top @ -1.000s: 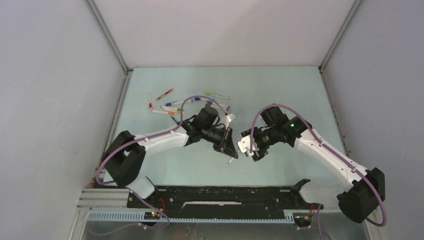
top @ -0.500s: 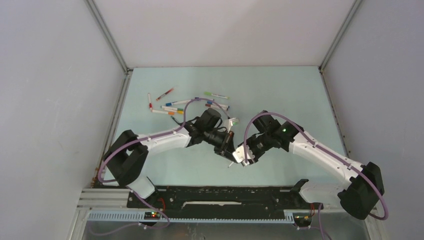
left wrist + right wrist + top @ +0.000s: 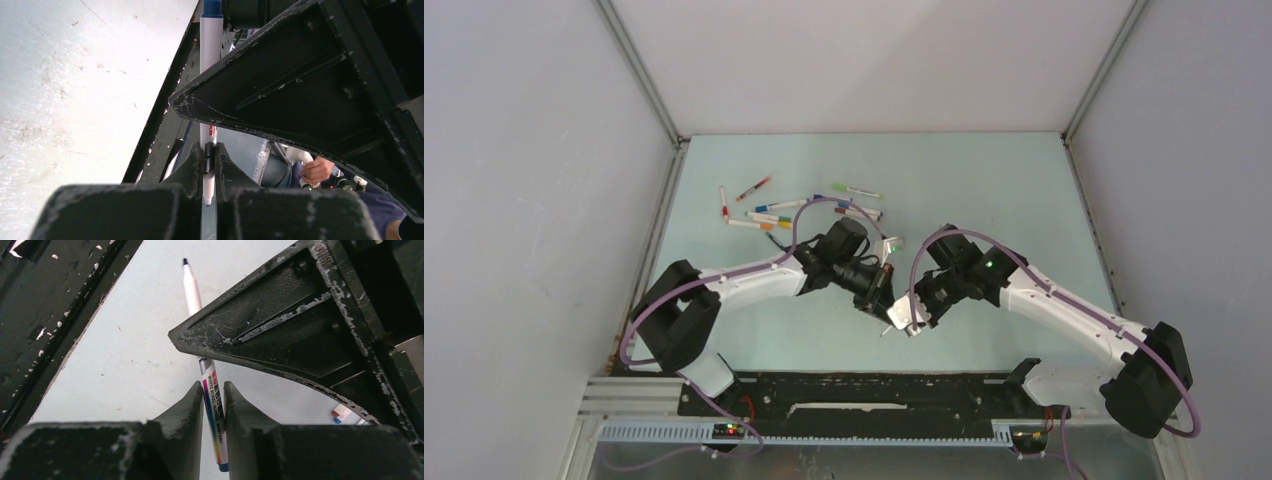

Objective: Open the pen caps
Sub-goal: Place the pen at the center of the board.

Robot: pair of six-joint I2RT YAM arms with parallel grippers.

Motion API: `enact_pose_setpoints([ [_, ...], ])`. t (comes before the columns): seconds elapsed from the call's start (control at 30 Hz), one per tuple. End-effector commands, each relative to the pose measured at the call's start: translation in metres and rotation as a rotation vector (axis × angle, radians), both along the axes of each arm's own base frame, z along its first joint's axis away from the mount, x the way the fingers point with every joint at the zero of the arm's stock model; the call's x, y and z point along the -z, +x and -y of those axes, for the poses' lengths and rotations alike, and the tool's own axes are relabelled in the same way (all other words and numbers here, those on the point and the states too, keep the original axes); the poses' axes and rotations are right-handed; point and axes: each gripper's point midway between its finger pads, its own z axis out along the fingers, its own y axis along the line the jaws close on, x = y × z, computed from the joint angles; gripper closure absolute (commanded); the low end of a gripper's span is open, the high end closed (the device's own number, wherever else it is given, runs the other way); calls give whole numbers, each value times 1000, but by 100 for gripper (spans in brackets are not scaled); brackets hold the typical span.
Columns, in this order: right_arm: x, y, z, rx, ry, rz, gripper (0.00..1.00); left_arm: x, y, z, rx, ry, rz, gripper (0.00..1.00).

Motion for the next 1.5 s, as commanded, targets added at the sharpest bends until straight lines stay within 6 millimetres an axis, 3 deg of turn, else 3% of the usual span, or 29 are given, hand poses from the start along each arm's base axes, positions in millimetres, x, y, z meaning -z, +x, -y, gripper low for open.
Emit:
enact_pose_setpoints([
  [0.0, 8, -4, 4, -17, -24, -1, 85, -38, 4, 11, 31, -124, 75, 94],
  [0.1, 6, -6, 5, -21, -15, -3, 100, -41, 5, 11, 20, -128, 80, 84],
  [0.2, 2, -6, 9, -8, 16, -17, 100, -45, 8, 9, -7, -127, 108, 64],
  [0.33, 1, -9, 18, 27, 66, -47, 100, -52, 15, 1, -66, -127, 159, 45],
  [0.57, -2, 1, 36, 203, 184, -123, 100, -64, 55, -29, -305, -95, 326, 37],
  [0.63, -10, 16, 42, 329, 251, -181, 100, -71, 70, -43, -406, -92, 403, 37],
  [0.83, -28, 98, 77, 921, 385, -310, 100, -98, 98, -85, -678, -165, 513, 23],
  [0.97, -26, 146, 106, 1262, 443, -353, 100, -91, 101, -105, -753, -153, 499, 18],
  [1.03, -21, 166, 123, 1411, 471, -387, 100, -78, 103, -114, -786, -121, 471, 17],
  [1.17, -6, 188, 156, 1609, 483, -453, 100, -52, 108, -132, -866, -66, 406, 14],
  [1.3, 12, 199, 183, 1734, 462, -498, 100, -39, 114, -151, -959, -53, 378, 11],
  [1.47, 33, 207, 190, 1775, 401, -564, 100, -35, 119, -174, -1064, -49, 388, 0],
])
